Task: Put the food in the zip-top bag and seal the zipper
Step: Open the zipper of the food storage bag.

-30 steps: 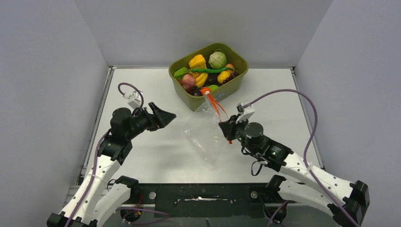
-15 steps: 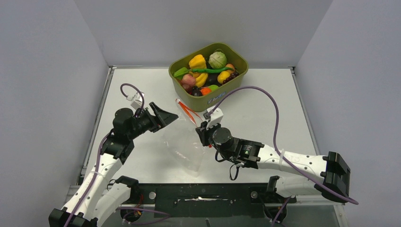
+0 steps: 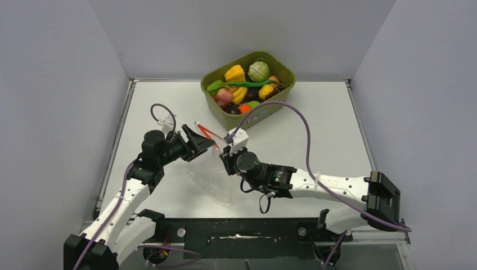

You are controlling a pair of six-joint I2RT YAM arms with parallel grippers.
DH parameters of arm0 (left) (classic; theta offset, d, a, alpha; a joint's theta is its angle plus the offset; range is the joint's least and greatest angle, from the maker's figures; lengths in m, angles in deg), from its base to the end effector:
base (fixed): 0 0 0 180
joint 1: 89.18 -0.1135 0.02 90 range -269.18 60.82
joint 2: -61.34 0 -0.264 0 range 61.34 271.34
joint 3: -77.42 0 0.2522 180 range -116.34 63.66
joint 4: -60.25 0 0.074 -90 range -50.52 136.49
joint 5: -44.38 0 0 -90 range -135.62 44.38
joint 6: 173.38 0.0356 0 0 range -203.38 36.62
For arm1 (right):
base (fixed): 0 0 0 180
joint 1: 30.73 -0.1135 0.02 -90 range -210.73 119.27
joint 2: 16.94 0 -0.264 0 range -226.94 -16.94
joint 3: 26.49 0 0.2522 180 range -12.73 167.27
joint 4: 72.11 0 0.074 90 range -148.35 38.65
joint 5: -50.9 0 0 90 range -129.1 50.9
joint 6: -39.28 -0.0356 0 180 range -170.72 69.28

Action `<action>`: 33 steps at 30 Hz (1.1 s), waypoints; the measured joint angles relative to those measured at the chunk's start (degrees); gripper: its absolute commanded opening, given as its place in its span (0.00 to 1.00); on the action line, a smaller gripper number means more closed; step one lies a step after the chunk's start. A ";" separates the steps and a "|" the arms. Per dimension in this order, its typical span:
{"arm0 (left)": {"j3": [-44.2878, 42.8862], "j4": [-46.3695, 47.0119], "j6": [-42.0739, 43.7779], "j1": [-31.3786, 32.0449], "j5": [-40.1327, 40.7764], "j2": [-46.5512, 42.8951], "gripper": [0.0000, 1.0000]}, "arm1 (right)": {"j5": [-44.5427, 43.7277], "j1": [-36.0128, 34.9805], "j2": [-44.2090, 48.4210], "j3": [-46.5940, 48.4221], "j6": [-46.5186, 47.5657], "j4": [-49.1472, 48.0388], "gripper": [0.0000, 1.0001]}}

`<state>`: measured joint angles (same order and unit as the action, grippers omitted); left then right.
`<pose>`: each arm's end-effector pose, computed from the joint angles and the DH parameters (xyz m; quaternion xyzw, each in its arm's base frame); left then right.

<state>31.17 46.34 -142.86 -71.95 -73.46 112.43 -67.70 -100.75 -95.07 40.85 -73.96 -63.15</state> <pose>0.1912 -0.0767 0.2637 -0.1536 0.7865 -0.5042 0.3220 0.1228 0.2879 0.2891 -0.1842 0.7838 0.2666 0.5297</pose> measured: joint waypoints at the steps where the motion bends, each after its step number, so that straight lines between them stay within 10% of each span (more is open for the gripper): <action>1: 0.00 -0.02 -0.02 0.00 0.02 0.00 0.46 | 0.00 -0.31 -0.37 0.31 0.26 0.00 0.06; 7: 0.09 0.35 0.26 0.00 0.13 -0.02 0.00 | 0.15 -0.96 -1.03 0.55 0.55 -0.02 0.21; 14: 0.74 2.25 2.93 0.00 -1.33 0.35 0.00 | 0.24 -0.87 0.20 1.16 -1.51 2.95 0.37; 33: 0.76 5.86 12.90 0.00 -12.20 2.10 0.00 | 8.96 8.94 2.91 9.40 -10.82 17.51 0.37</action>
<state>31.94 52.20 -129.97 -71.95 -85.65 114.53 -58.74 -91.81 -92.16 50.25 -84.78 -45.64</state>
